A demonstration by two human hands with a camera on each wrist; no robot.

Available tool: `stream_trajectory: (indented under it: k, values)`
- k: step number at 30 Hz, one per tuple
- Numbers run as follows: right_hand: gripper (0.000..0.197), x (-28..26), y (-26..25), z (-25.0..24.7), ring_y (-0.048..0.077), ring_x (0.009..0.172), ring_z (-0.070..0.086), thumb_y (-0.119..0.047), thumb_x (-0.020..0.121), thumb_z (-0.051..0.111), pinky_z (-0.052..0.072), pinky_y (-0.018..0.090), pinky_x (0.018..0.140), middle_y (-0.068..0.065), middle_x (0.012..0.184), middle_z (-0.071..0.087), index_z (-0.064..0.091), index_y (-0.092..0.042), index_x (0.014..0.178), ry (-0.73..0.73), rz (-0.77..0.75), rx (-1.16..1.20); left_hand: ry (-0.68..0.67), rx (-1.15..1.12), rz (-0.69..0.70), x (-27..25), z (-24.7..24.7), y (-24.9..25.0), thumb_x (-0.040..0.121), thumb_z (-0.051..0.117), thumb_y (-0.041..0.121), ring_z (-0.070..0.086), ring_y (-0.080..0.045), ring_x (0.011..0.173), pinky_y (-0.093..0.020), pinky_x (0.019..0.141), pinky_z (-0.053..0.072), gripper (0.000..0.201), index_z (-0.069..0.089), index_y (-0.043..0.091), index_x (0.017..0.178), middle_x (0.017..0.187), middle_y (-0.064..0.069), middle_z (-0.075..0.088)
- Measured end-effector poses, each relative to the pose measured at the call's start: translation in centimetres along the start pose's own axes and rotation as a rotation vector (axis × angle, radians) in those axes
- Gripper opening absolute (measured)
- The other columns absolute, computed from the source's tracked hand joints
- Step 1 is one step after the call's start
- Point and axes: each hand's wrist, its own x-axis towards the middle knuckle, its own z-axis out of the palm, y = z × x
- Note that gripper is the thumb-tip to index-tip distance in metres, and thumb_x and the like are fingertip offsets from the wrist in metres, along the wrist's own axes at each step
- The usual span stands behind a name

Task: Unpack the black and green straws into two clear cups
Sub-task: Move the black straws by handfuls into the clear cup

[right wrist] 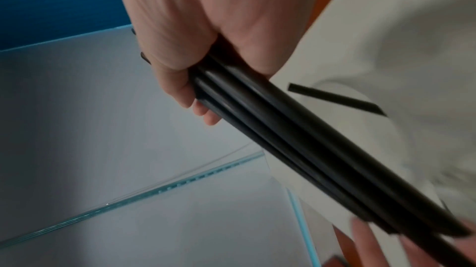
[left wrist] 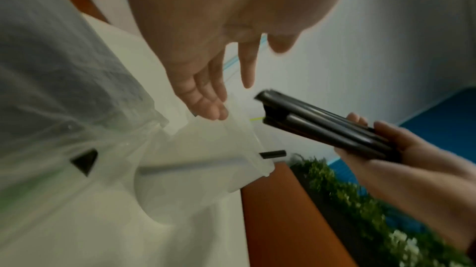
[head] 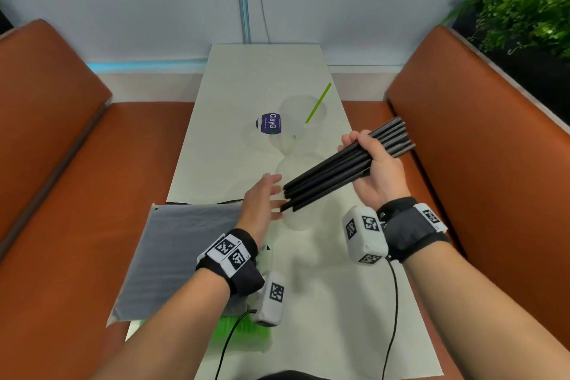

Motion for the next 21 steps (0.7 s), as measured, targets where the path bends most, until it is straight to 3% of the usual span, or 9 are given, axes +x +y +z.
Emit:
stream_trajectory:
  k: [1, 3, 6, 8, 10, 14, 21]
  values:
    - [0.016, 0.7, -1.0, -0.2, 0.027, 0.092, 0.066, 0.000, 0.082, 0.068, 0.050, 0.042, 0.099, 0.013, 0.095, 0.063, 0.059, -0.007, 0.094, 0.035, -0.038, -0.006, 0.008, 0.140, 0.040, 0.4, -0.1, -0.3, 0.104, 0.042, 0.034, 0.064, -0.016, 0.094, -0.031, 0.080, 0.053, 0.031, 0.061, 0.025, 0.127, 0.118, 0.000, 0.061]
    - [0.018, 1.9, -2.6, -0.6, 0.029, 0.094, 0.066, 0.004, 0.081, 0.070, 0.050, 0.043, 0.099, 0.014, 0.099, 0.063, 0.061, -0.006, 0.094, 0.111, -0.103, 0.005, -0.036, 0.400, 0.079, 1.2, 0.0, -1.0, 0.100, 0.051, 0.026, 0.059, -0.020, 0.112, -0.038, 0.099, 0.049, 0.038, 0.056, 0.028, 0.137, 0.128, -0.002, 0.054]
    - [0.020, 3.4, -3.8, -0.8, 0.026, 0.089, 0.068, 0.004, 0.079, 0.073, 0.056, 0.038, 0.087, 0.008, 0.088, 0.068, 0.063, -0.006, 0.092, 0.155, -0.170, -0.044, -0.149, 0.659, 0.062, 1.9, 0.4, -1.8, 0.098, 0.051, 0.023, 0.043, -0.026, 0.134, -0.038, 0.114, 0.035, 0.049, 0.045, 0.032, 0.146, 0.149, -0.009, 0.037]
    - [0.018, 4.1, -3.4, -0.7, 0.024, 0.086, 0.067, 0.004, 0.077, 0.074, 0.057, 0.037, 0.083, 0.006, 0.083, 0.068, 0.065, -0.007, 0.088, 0.169, -0.188, -0.099, -0.201, 0.758, 0.034, 2.1, 0.7, -2.2, 0.098, 0.049, 0.023, 0.036, -0.027, 0.140, -0.032, 0.114, 0.030, 0.056, 0.035, 0.035, 0.151, 0.159, -0.009, 0.020]
    - [0.016, 4.8, -2.4, -0.6, 0.024, 0.089, 0.066, 0.003, 0.077, 0.075, 0.056, 0.039, 0.087, 0.009, 0.090, 0.066, 0.066, -0.008, 0.084, 0.172, -0.190, -0.184, -0.207, 0.812, 0.045, 2.2, 0.8, -2.5, 0.098, 0.048, 0.022, 0.035, -0.029, 0.142, -0.033, 0.114, 0.030, 0.060, 0.029, 0.036, 0.153, 0.163, -0.008, 0.015]
    - [0.013, 5.8, 0.3, -1.5, 0.019, 0.088, 0.065, -0.001, 0.080, 0.073, 0.054, 0.036, 0.087, 0.004, 0.090, 0.066, 0.067, -0.012, 0.083, 0.156, -0.187, -0.409, -0.215, 0.797, 0.036, 2.5, 0.8, -2.7, 0.097, 0.047, 0.019, 0.035, -0.030, 0.142, -0.042, 0.117, 0.031, 0.058, 0.034, 0.034, 0.151, 0.163, -0.006, 0.020]
    - [0.014, 6.7, 4.5, -3.5, 0.016, 0.079, 0.068, -0.008, 0.077, 0.075, 0.056, 0.034, 0.073, -0.005, 0.081, 0.072, 0.072, -0.017, 0.087, 0.184, -0.110, -0.691, -0.220, 0.765, 0.026, 2.5, 0.9, -2.8, 0.094, 0.050, 0.021, 0.044, -0.031, 0.134, -0.043, 0.113, 0.036, 0.056, 0.040, 0.034, 0.148, 0.156, 0.000, 0.033]
